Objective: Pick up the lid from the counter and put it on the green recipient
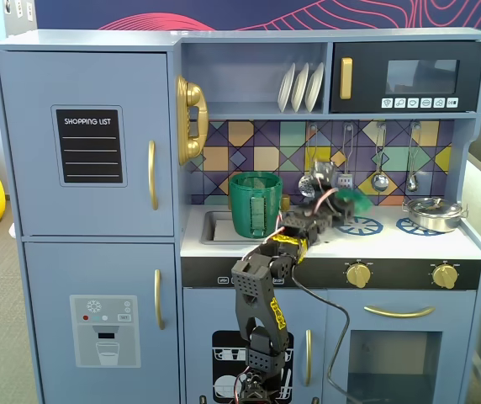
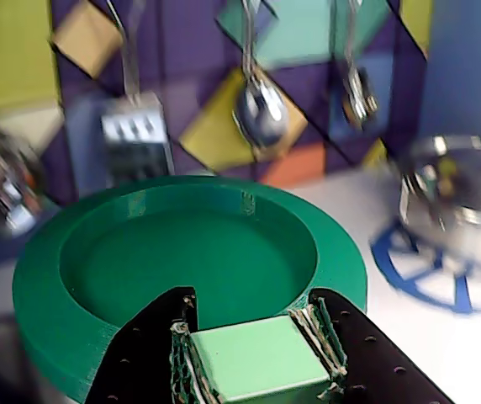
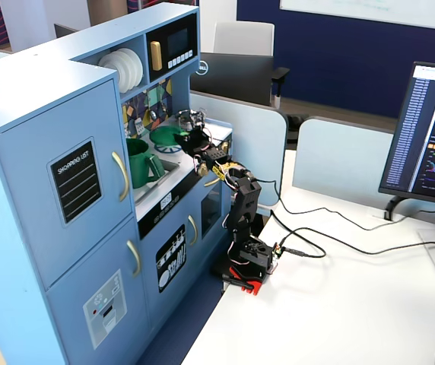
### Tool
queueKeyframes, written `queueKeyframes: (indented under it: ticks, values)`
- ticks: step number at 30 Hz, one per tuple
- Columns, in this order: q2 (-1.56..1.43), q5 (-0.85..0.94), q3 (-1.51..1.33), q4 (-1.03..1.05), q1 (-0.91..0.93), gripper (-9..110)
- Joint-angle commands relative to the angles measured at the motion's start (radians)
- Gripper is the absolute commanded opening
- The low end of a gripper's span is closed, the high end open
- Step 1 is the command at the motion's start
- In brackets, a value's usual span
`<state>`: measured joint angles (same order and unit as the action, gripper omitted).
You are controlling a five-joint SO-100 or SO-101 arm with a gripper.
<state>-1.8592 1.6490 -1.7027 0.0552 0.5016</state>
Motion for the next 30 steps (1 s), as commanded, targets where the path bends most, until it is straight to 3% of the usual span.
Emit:
queueKeyframes:
  ticks: [1,11,20,30]
  values:
    - [-0.072,0.015,0.244,0.132,-0.057,0]
    - [-0.132,0.037,0.515,0.416,-0.298,0]
    - [-0.160,0.075,0.511,0.460,-0.483,0]
    - [-0.153,0.091,0.397,0.402,-0.465,0]
